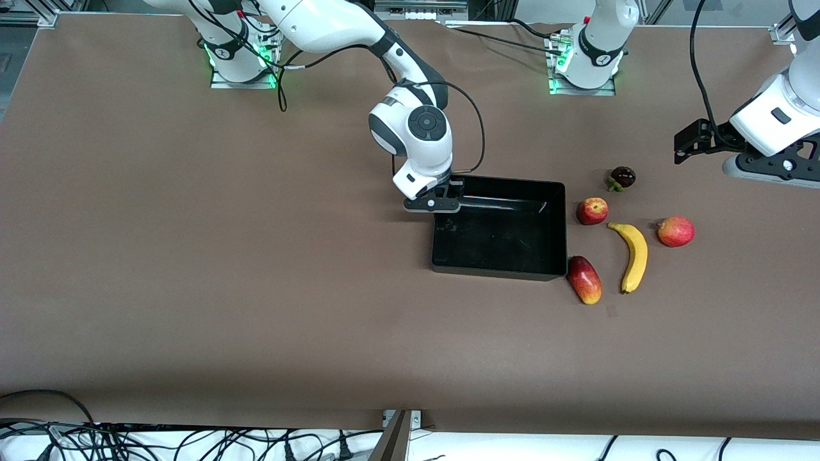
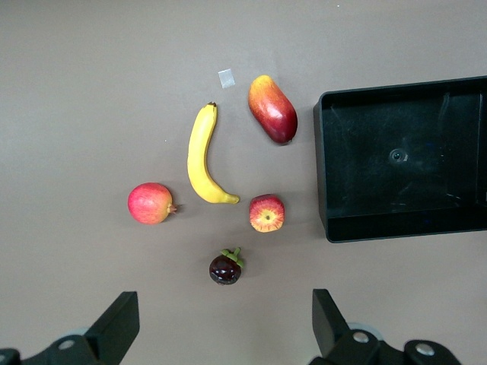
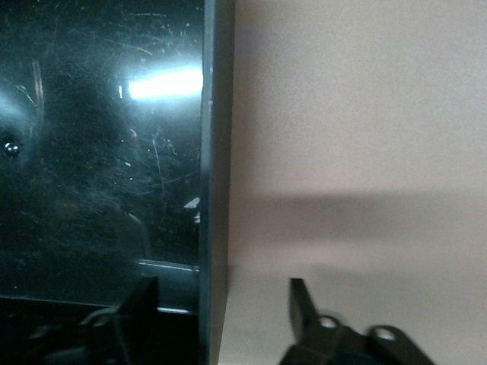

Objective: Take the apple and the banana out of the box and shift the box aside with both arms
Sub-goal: 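Lower the right gripper and grip the box wall, then drag the black box across the table toward the right arm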

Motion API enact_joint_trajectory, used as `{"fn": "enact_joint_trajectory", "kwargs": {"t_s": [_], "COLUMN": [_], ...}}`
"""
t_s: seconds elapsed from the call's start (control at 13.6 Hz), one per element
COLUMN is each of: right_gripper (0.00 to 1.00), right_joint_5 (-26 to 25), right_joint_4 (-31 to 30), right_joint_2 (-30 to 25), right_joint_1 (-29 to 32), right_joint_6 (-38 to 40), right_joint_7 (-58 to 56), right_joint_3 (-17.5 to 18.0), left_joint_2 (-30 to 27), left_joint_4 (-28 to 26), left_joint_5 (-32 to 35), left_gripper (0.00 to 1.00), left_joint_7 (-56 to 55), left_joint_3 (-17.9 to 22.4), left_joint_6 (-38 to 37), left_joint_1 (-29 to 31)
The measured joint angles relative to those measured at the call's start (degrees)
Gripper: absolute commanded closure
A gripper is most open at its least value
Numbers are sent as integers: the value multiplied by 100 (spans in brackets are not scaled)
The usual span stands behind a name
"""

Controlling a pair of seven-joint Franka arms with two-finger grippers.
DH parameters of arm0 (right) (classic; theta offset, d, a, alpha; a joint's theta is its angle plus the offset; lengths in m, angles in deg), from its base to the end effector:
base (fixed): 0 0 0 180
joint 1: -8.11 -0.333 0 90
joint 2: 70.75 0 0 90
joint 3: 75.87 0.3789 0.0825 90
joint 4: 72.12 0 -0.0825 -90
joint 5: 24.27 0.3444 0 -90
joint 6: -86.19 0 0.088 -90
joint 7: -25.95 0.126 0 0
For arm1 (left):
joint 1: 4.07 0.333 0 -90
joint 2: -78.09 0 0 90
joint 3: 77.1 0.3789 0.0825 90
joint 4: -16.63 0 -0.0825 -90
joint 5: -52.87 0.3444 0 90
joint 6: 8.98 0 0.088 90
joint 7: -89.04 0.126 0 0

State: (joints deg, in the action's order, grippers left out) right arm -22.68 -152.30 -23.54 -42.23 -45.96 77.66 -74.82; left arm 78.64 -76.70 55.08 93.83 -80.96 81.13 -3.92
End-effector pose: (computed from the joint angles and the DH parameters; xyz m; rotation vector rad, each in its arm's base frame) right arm 0.4738 0.5891 0.2681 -3.0544 0.0455 -0.0377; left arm 0.5141 -0.0283 0.6387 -3.0939 0.2320 0.1026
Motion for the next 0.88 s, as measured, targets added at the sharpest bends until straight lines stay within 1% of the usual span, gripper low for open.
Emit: {"fn": "enact_joint_trajectory", "kwargs": {"t_s": [0.07,0.15,0.22,0.29,0.88], "right_gripper": [76,82,96,100,100], "right_joint_5": [0,0,0,0,0], "right_joint_4": [6,14,19,21,34], "right_joint_2": [1,1,1,1,2], "right_joint_1": [0,0,0,0,3], "right_joint_6": [0,0,0,0,-1], "right_joint_7": [-106,-162,-204,-229,-279], "right_joint_3": [-8,-17,-26,-35,-58], "left_joint_2": [0,0,0,0,0], "left_joint_4": [0,0,0,0,0], "left_joint_5": [0,0,0,0,0], "left_gripper": [0,0,0,0,0], "left_joint_7": [0,0,0,0,0], "left_joint_3": [0,0,0,0,0], "left_joint_6": [0,0,0,0,1], "left_joint_1": [0,0,0,0,0]}}
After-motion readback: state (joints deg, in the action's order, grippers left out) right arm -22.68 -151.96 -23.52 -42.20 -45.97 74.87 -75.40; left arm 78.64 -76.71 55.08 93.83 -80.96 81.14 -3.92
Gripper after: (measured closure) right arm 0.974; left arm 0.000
